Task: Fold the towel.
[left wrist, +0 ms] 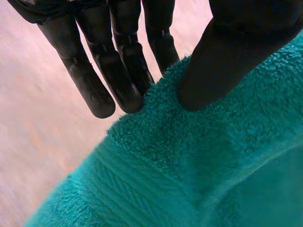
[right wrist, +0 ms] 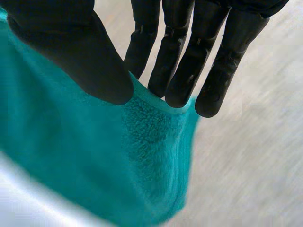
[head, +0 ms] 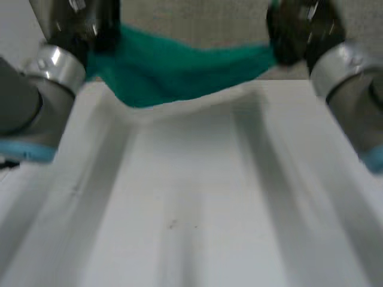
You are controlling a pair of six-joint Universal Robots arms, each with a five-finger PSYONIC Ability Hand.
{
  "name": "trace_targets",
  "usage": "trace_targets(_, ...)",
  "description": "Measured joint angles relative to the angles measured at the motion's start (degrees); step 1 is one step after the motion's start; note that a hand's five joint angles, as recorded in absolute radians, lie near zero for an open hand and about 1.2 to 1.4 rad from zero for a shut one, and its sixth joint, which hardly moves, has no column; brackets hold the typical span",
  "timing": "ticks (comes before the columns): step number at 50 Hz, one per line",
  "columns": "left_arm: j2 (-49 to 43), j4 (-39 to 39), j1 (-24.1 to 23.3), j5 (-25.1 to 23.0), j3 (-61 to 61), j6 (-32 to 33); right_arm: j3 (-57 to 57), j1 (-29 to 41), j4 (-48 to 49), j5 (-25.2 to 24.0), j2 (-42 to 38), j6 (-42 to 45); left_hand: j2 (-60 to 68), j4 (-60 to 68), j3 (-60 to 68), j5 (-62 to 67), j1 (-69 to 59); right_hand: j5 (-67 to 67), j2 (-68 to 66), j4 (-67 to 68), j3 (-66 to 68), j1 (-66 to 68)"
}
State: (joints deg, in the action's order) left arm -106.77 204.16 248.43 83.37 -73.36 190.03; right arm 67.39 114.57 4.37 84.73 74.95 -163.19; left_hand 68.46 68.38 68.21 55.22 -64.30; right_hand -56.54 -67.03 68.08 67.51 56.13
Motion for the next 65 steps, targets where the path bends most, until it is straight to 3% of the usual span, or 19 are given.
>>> trace_targets(8,0.69,-5.87,0.45,-2.31,-18.11,0.41,13.12,1.39,-12.53,-1.21,-3.5,4.69,0.06,0.03,0.03,0.0,0.0,0.0,0.0,0.25,0.37,0.0)
trace_targets(19,-3.5,-9.09,0.37,-2.18,-28.07,1.96,16.82,3.18,-14.02,-2.39,-15.8,5.07,0.08,0.03,0.03,0.0,0.0,0.0,0.0,0.25,0.38,0.0)
trace_targets(30,0.49,-15.06,0.59,-2.09,-31.55,4.89,23.18,2.96,-18.01,-5.38,-6.58,6.14,0.08,0.03,0.03,0.0,0.0,-0.03,0.0,0.25,0.38,0.0)
trace_targets(31,1.39,-16.67,0.65,-2.11,-32.02,5.59,24.43,2.93,-20.08,-6.89,-4.0,7.32,0.08,0.03,0.03,0.0,0.0,2.86,3.93,-3.09,-3.81,-2.95)
trace_targets(33,2.07,-18.39,0.68,-2.08,-32.41,6.33,25.05,2.83,-23.1,-8.61,-1.65,9.44,0.08,0.03,0.03,0.0,0.0,22.89,25.35,-24.95,-24.54,-19.96)
trace_targets(36,2.31,-19.35,0.71,-1.99,-32.57,6.76,23.82,2.6,-25.25,-9.82,-0.26,11.67,0.08,0.03,0.03,0.0,0.0,35.75,36.58,-37.4,-36.93,-29.56)
trace_targets(40,2.28,-19.74,0.71,-1.86,-32.57,6.94,20.11,2.41,-24.68,-10.02,-0.38,12.98,0.08,0.04,0.03,0.0,0.0,41.54,41.55,-43.15,-42.38,-33.74)
trace_targets(50,2.15,-19.63,0.34,-1.53,-32.47,6.87,6.99,2.43,-21.79,-9.98,-8.52,15.77,0.08,0.04,0.03,0.0,0.0,41.75,41.56,-43.31,-42.45,-33.75)
trace_targets(65,2.18,-19.76,0.08,-1.45,-32.54,6.84,-3.27,2.51,-20.84,-10.14,-26.53,30.75,0.08,0.03,0.03,0.0,0.0,36.54,35.9,-36.99,-36.33,-29.67)
